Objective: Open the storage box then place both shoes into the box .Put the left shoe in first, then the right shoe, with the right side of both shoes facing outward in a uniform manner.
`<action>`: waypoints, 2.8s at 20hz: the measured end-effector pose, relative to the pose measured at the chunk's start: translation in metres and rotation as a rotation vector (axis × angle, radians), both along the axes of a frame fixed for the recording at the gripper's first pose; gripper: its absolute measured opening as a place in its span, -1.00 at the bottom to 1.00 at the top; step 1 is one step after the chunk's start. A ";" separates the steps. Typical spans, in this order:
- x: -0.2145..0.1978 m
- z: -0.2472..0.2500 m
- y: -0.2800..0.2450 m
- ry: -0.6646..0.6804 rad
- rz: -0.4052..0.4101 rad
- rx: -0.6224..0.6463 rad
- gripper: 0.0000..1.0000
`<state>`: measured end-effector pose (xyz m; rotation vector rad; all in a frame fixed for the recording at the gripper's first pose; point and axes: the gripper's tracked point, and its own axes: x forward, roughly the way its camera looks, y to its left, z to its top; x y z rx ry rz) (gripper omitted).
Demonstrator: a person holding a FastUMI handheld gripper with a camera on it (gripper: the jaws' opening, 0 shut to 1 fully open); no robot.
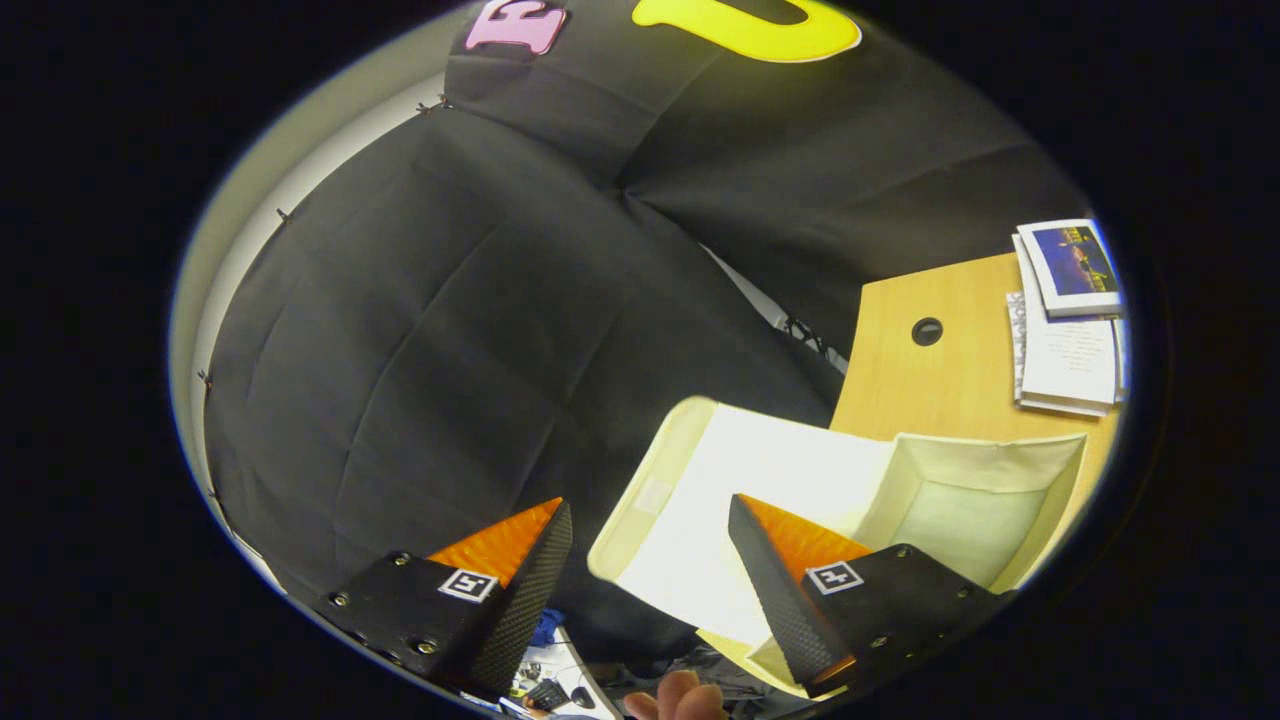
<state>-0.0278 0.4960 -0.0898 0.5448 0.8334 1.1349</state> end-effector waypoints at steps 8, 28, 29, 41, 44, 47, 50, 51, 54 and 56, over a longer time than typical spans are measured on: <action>0.032 -0.013 -0.112 -0.138 -0.148 -0.125 0.92; 0.041 -0.170 -0.344 -0.153 -0.366 -0.578 0.92; 0.037 -0.180 -0.347 -0.144 -0.359 -0.602 0.92; 0.007 -0.282 -0.371 0.028 -0.280 -0.838 0.89; 0.017 -0.309 -0.377 0.064 -0.310 -0.931 0.81; 0.032 -0.321 -0.371 0.084 -0.322 -0.950 0.69; 0.036 -0.330 -0.364 0.092 -0.305 -0.948 0.37; 0.034 -0.330 -0.356 0.108 -0.289 -0.923 0.02; 0.036 -0.321 -0.361 0.102 -0.299 -0.955 -0.69; 0.032 -0.323 -0.357 0.127 -0.297 -0.934 -1.00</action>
